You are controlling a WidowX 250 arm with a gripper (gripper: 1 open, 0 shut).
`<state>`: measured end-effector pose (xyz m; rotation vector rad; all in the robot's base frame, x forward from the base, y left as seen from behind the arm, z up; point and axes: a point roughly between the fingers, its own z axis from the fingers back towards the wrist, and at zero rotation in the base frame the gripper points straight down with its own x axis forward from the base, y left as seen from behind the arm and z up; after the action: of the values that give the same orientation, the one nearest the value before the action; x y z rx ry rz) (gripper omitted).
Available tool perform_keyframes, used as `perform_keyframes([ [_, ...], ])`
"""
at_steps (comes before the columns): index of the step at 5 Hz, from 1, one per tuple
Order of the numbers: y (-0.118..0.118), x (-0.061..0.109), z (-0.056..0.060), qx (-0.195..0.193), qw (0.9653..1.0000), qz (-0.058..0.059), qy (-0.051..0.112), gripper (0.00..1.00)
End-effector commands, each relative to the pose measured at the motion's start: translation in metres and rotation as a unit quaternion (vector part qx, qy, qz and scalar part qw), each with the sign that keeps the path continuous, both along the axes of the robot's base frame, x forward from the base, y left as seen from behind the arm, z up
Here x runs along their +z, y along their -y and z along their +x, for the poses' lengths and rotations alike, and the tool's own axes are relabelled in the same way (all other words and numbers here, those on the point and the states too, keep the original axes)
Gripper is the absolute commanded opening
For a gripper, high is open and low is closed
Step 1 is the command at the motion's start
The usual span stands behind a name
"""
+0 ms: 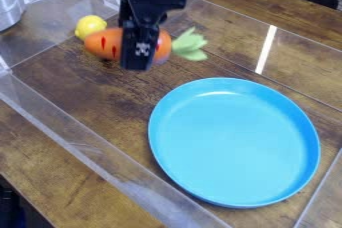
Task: Remove the carrot from inside the blue tray and put it on the table
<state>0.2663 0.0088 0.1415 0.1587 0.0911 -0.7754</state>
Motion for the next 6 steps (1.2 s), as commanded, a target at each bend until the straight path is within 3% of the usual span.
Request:
perform_keyframes([
  [1,-0.017,0.007,-0.013,0.027,0.9993,0.011,0.024,0.0],
  [2,-0.029,0.005,-0.012,0.041,0.9987,0.02,0.022,0.0],
  [4,-0.032,-0.01,-0.007,0.036,0.9986,0.028,0.026,0.0],
  [6,-0.033,-0.033,-0.005,0.021,0.9982,0.051,0.025,0.0],
])
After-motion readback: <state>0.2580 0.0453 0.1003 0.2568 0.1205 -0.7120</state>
